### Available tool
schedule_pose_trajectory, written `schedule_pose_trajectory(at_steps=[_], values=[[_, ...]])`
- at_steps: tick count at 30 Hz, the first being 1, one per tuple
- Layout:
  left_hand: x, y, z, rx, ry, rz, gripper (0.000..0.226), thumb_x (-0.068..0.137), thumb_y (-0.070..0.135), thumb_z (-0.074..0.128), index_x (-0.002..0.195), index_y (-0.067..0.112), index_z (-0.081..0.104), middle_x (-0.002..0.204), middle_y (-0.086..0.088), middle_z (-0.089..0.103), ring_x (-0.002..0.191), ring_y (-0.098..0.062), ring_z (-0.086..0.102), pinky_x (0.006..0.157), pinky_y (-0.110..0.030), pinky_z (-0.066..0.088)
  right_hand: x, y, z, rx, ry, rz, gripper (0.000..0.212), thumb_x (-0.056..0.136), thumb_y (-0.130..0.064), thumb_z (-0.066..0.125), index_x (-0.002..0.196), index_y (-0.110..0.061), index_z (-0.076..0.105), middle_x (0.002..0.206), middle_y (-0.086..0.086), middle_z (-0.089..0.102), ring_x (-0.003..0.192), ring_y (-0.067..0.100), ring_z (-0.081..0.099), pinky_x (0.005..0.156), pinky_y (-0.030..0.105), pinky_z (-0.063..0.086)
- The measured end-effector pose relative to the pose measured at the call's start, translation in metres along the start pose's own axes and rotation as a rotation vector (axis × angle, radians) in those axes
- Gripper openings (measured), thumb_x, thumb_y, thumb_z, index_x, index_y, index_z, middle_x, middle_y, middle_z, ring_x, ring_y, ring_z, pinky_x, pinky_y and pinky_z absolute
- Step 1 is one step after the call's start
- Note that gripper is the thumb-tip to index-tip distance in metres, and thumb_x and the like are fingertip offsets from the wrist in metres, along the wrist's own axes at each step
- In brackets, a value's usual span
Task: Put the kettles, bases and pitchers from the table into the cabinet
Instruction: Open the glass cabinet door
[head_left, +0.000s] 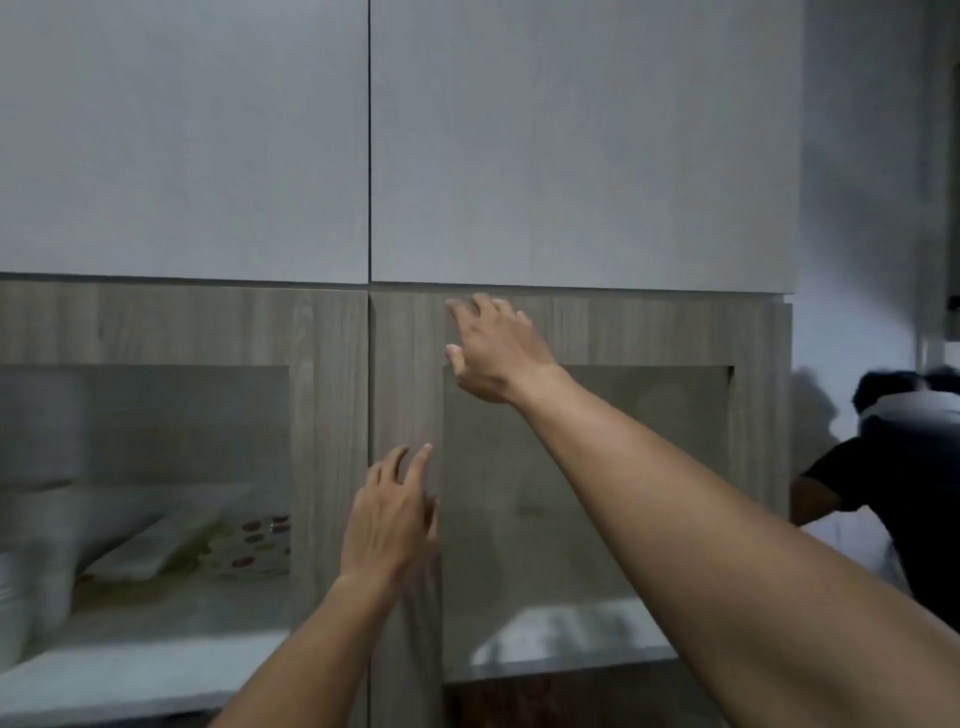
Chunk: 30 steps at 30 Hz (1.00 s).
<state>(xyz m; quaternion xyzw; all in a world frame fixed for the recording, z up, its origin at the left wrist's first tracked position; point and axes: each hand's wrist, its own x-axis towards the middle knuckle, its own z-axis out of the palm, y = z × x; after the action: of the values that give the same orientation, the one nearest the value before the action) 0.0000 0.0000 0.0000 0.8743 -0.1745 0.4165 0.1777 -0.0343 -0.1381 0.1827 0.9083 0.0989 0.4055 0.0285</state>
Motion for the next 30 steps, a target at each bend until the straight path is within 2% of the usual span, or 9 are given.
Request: schedule_pose_trajectory(at_steps=[3, 8, 12, 15, 19, 22, 25, 27, 30], values=[[-0.003, -0.003, 0.008, 0.021, 0.000, -0.062, 0.065, 0.087, 0.034, 0.062, 0.146, 0.023, 0.038, 0.146, -0.011, 0.039, 0.130, -0.030, 0.042, 0.100, -0.042, 0.046, 0.017, -0.002, 0.006, -0.034, -0.007, -0.028, 0.057, 0.098, -0.035, 0.046, 0.149, -0.014, 0.035, 0.147, 0.019, 0.041, 0.137, 0.038, 0.038, 0.110, 0.059, 0.034], [-0.007, -0.012, 0.012, 0.018, -0.012, -0.093, 0.063, 0.081, 0.020, 0.067, 0.139, 0.023, 0.042, 0.140, -0.009, 0.040, 0.123, -0.028, 0.044, 0.098, -0.039, 0.048, 0.032, 0.000, 0.014, 0.000, -0.098, -0.006, 0.057, 0.096, -0.030, 0.047, 0.149, -0.015, 0.031, 0.153, 0.019, 0.032, 0.147, 0.039, 0.022, 0.115, 0.068, 0.021], [-0.012, -0.011, 0.004, -0.032, 0.054, -0.131, 0.055, 0.085, 0.015, 0.066, 0.135, 0.022, 0.044, 0.132, -0.004, 0.039, 0.112, -0.019, 0.046, 0.091, -0.031, 0.050, 0.036, -0.003, 0.011, 0.005, -0.071, 0.003, 0.061, 0.091, -0.026, 0.047, 0.148, -0.015, 0.031, 0.146, 0.019, 0.036, 0.136, 0.040, 0.033, 0.109, 0.065, 0.030], [-0.015, -0.005, 0.001, -0.148, 0.174, -0.241, 0.044, 0.090, 0.016, 0.063, 0.130, 0.014, 0.046, 0.125, -0.007, 0.045, 0.106, -0.019, 0.048, 0.087, -0.023, 0.036, 0.040, -0.004, 0.002, -0.007, -0.063, 0.002, 0.057, 0.092, -0.029, 0.046, 0.145, -0.012, 0.035, 0.143, 0.020, 0.037, 0.132, 0.041, 0.035, 0.105, 0.061, 0.035], [-0.021, 0.004, -0.001, -0.429, 0.201, -0.482, 0.046, 0.096, 0.030, 0.055, 0.136, 0.017, 0.036, 0.129, -0.010, 0.053, 0.112, -0.027, 0.055, 0.087, -0.032, 0.041, 0.037, -0.006, -0.008, 0.000, -0.045, 0.022, 0.053, 0.098, -0.046, 0.041, 0.137, -0.010, 0.044, 0.141, 0.020, 0.039, 0.131, 0.039, 0.034, 0.102, 0.058, 0.036], [-0.031, 0.003, -0.009, -0.446, 0.141, -0.554, 0.051, 0.097, 0.040, 0.052, 0.141, 0.014, 0.042, 0.135, -0.010, 0.056, 0.120, -0.028, 0.055, 0.098, -0.039, 0.045, 0.024, -0.010, -0.025, 0.038, -0.040, 0.043, 0.063, 0.097, -0.058, 0.039, 0.140, -0.012, 0.042, 0.144, 0.018, 0.038, 0.134, 0.038, 0.034, 0.104, 0.059, 0.036], [-0.047, 0.005, -0.027, -0.387, 0.168, -0.500, 0.036, 0.094, 0.044, 0.055, 0.112, 0.013, 0.061, 0.103, -0.007, 0.067, 0.096, -0.026, 0.063, 0.076, -0.033, 0.049, 0.004, -0.013, -0.047, 0.069, -0.031, 0.059, 0.076, 0.093, -0.070, 0.036, 0.144, -0.013, 0.038, 0.148, 0.017, 0.036, 0.136, 0.038, 0.032, 0.106, 0.059, 0.037], [-0.061, 0.013, -0.045, -0.409, 0.200, -0.442, 0.027, 0.091, 0.044, 0.059, 0.086, 0.017, 0.056, 0.077, 0.002, 0.060, 0.074, -0.020, 0.060, 0.060, -0.028, 0.040, -0.011, -0.015, -0.062, 0.108, -0.014, 0.072, 0.084, 0.089, -0.078, 0.033, 0.145, -0.015, 0.037, 0.148, 0.017, 0.036, 0.137, 0.038, 0.032, 0.107, 0.059, 0.036], [-0.086, 0.033, -0.074, -0.435, 0.218, -0.361, 0.030, 0.089, 0.041, 0.063, 0.076, 0.018, 0.051, 0.065, 0.004, 0.054, 0.059, -0.013, 0.053, 0.051, -0.024, 0.034, -0.042, -0.020, -0.087, 0.161, 0.011, 0.122, 0.095, 0.082, -0.087, 0.030, 0.144, -0.015, 0.038, 0.146, 0.016, 0.037, 0.135, 0.037, 0.035, 0.108, 0.058, 0.037]])
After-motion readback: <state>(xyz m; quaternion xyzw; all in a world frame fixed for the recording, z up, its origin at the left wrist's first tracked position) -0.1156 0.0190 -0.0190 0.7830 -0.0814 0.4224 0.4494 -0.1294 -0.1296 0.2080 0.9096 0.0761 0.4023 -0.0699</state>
